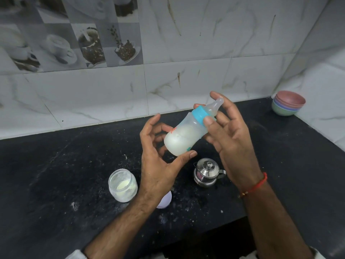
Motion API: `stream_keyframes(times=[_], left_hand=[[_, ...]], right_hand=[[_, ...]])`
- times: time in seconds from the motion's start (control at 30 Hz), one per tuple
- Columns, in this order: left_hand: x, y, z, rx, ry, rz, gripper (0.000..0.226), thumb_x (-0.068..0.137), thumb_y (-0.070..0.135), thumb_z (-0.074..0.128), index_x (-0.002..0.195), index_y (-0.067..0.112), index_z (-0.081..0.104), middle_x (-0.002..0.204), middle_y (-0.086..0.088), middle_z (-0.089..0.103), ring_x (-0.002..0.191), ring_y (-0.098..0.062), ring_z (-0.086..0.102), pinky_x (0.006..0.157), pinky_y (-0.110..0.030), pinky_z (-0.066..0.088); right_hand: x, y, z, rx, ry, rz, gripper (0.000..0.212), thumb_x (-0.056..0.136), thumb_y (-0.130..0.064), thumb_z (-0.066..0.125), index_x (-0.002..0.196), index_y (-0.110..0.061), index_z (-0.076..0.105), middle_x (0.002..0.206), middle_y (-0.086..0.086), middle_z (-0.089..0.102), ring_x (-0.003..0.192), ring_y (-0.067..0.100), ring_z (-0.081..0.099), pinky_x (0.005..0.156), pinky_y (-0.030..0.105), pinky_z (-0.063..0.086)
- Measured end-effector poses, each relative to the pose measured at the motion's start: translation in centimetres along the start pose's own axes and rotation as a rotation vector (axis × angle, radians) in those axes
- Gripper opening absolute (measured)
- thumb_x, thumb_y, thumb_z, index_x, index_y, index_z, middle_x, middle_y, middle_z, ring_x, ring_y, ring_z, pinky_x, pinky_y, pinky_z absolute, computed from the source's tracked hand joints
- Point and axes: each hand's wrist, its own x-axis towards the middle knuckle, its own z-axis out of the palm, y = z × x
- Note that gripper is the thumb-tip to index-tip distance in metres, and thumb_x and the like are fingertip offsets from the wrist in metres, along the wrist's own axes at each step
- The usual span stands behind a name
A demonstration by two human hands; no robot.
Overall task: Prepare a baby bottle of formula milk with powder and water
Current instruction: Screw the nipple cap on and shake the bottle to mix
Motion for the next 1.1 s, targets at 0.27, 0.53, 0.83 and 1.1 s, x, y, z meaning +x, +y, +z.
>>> stream_keyframes(times=[0.27,0.53,0.83,1.1], left_hand=[[-0.4,-1.9,-2.4,0.146,-0.137,-0.181,0.111,0.065,0.034,0.095,0.147,0.041,0.021,0.126,0.009,0.066,0.112,-0.014,0.071,0.099,-0.037,0.058],[-4.4,-5.9,-10.7,0.306,-0.176,-0.444,0.073,0.075,0.037,0.083,0.138,0.039,0.047,0.122,0.005,0.072,0.115,-0.010,0.068,0.103,-0.034,0.055],[-10.1,-9.8,-17.1,0.595,0.155,-0.407,0.065,0.077,0.025,0.089,0.128,0.042,0.052,0.107,0.001,0.057,0.092,-0.019,0.059,0.079,-0.022,0.051],[-9.7,-12.6,-18.9,0.583,0.052,-0.654,0.126,0.054,0.075,0.077,0.158,0.034,0.019,0.154,0.012,0.032,0.131,-0.015,0.042,0.117,-0.051,0.035]], right_hand=[[1.5,3.0,0.9,-0.233,-0.109,0.040,0.074,0.090,-0.011,0.077,0.151,-0.026,0.038,0.122,0.004,0.073,0.112,0.015,0.073,0.092,0.030,0.060],[4.4,13.2,1.5,-0.607,-0.125,0.182,0.085,0.076,-0.019,0.090,0.145,-0.030,0.042,0.121,0.000,0.065,0.103,0.017,0.069,0.099,0.042,0.057],[4.9,21.6,1.7,-0.703,-0.155,0.346,0.089,0.077,-0.005,0.087,0.149,-0.023,0.040,0.130,0.013,0.064,0.113,0.023,0.061,0.109,0.045,0.049],[2.0,22.3,2.3,-0.926,-0.091,-0.014,0.078,0.088,-0.029,0.079,0.154,-0.023,0.038,0.149,0.010,0.042,0.136,0.026,0.034,0.108,0.032,0.029]])
